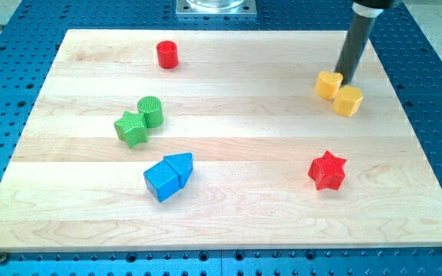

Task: Move the yellow heart into the yellow hexagon

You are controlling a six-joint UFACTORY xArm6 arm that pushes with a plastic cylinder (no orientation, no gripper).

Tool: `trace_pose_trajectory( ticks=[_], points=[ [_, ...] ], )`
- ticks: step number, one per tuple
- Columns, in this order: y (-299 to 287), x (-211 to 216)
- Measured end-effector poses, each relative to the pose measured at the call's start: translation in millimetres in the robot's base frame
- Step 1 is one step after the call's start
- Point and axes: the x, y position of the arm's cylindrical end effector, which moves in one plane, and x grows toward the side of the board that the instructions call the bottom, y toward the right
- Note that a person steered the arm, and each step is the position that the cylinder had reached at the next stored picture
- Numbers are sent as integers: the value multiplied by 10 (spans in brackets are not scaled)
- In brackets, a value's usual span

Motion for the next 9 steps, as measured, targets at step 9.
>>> trace_pose_trajectory(
  ticks=[9],
  points=[
    [-2180, -804]
  ],
)
